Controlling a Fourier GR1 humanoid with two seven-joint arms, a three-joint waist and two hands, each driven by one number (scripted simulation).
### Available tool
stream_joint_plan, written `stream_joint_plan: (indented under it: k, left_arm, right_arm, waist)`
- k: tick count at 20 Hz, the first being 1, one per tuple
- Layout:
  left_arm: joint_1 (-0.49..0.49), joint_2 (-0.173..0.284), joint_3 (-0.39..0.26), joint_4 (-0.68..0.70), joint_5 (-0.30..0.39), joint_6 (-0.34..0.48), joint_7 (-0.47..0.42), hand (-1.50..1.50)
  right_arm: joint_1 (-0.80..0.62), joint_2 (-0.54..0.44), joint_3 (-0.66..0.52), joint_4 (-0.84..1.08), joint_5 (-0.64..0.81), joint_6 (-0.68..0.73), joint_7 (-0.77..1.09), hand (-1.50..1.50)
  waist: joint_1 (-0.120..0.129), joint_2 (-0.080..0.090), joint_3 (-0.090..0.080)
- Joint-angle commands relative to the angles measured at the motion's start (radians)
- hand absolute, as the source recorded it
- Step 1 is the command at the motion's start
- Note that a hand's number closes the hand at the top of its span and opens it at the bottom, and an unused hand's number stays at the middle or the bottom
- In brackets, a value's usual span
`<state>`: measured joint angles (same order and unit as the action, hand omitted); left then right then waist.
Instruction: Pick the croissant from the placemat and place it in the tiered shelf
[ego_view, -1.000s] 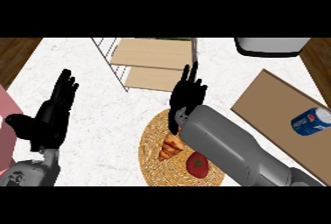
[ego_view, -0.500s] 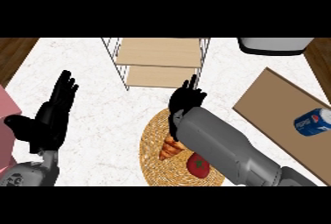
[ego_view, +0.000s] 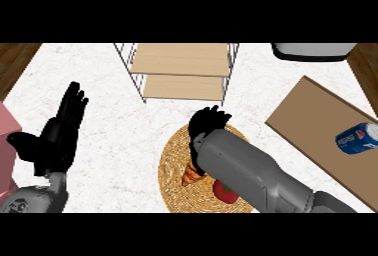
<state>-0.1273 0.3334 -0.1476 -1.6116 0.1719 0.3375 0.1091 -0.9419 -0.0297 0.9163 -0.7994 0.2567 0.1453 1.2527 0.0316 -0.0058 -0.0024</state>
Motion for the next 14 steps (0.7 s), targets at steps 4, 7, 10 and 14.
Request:
stream_joint_plan:
  k: [4,7,10,14]
  left_arm:
    - [0.021,-0.006,-0.022,-0.094,-0.022,0.022,0.072,0.0]
    - [-0.003,-0.007,0.017,-0.018,-0.017,0.005,0.02,0.0]
    - [0.026,-0.016,0.008,-0.056,-0.013,-0.003,0.022,0.0]
    - [-0.021,-0.014,0.023,-0.023,-0.022,-0.003,0.033,0.0]
  right_arm:
    - [0.024,0.028,0.074,-0.023,-0.019,-0.032,0.235,-1.5]
    - [0.023,0.028,0.082,-0.031,-0.018,-0.047,0.23,-1.5]
    - [0.07,0.028,0.109,0.018,0.016,-0.098,0.16,-1.5]
    - [0.078,0.028,0.123,-0.004,-0.023,-0.096,0.196,-1.5]
  waist:
    - [0.001,0.002,0.002]
    - [-0.006,0.007,0.002]
    - [-0.006,0.006,0.002]
    - [-0.007,0.008,0.002]
